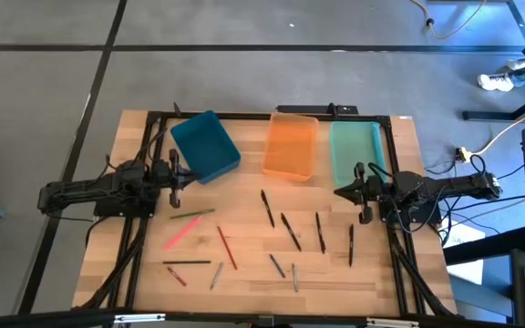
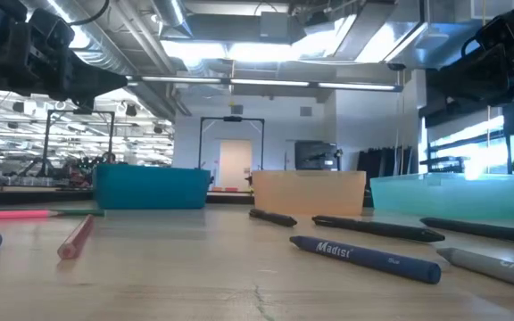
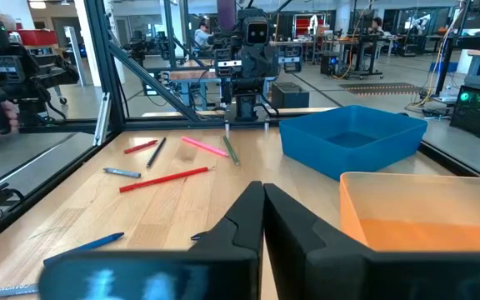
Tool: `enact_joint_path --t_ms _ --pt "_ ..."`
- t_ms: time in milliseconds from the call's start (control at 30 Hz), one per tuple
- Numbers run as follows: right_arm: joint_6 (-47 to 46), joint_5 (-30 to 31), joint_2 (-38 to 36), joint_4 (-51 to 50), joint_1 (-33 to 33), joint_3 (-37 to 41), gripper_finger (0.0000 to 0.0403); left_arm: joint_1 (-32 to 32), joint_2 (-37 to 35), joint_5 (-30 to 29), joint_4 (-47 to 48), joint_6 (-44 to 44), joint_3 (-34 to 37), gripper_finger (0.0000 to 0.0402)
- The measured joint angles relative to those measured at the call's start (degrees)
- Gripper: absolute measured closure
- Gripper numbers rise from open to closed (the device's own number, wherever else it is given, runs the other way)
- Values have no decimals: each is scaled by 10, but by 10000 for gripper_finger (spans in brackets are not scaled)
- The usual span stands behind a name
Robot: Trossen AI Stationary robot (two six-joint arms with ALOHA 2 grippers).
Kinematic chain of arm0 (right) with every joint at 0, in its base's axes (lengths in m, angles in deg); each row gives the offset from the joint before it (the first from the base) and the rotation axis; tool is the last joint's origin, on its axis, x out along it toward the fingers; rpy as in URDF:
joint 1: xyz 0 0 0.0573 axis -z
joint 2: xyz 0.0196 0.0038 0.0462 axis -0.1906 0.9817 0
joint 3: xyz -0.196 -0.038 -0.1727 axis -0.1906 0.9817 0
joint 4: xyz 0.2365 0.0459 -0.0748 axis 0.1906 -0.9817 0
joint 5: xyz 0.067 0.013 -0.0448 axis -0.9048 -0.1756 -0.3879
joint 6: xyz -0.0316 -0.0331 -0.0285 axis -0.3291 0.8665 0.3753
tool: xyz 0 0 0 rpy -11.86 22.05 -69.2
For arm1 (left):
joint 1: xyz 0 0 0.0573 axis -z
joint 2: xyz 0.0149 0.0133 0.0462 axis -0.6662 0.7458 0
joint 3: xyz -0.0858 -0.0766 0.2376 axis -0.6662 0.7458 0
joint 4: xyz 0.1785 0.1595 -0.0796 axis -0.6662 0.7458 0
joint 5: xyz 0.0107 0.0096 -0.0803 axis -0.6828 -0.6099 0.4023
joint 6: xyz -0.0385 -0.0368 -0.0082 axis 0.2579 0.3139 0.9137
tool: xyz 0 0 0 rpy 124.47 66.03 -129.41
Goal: Sort crayons/erasers/pens/pencils in bins
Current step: Put the right black pen into the blue bin
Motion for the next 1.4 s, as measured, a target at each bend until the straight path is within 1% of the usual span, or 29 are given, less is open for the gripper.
enact_joint_path --t_ms 67,133,267,400,533,633,700,767,833,867,1000,1133,1200,1267,1400 --pt "0 0 0 0 0 0 386 0 0 -6 -1 -4 0 401" --pt "0 0 0 0 0 0 386 0 0 -16 -13 -31 0 401" --pt "0 0 0 3 0 0 386 0 0 -23 -71 -91 0 401" --pt "3 6 0 39 1 0 386 0 0 -31 -127 -105 0 401" --pt "-3 69 0 51 6 0 386 0 0 -44 -171 -106 0 401" --pt "-49 118 0 40 10 0 386 0 0 -66 -200 -117 0 401" --pt "-101 134 0 40 11 0 386 0 0 -104 -202 -164 0 401" --pt "-147 135 0 45 11 0 386 0 0 -160 -204 -226 0 401" --pt "-152 154 1 66 12 0 386 0 0 -212 -205 -242 0 401" --pt "-153 168 0 79 12 0 386 0 0 -228 -205 -243 0 401" --pt "-173 186 0 139 12 0 386 0 0 -235 -208 -259 0 401" --pt "-230 188 0 178 12 0 386 0 0 -235 -208 -263 0 401" --pt "-246 188 1 182 12 0 386 0 0 -238 -208 -269 0 401" --pt "-264 199 2 178 12 0 386 -4 0 -253 -208 -267 0 401" --pt "-272 203 35 174 12 0 386 -15 0 -269 -203 -247 0 401"
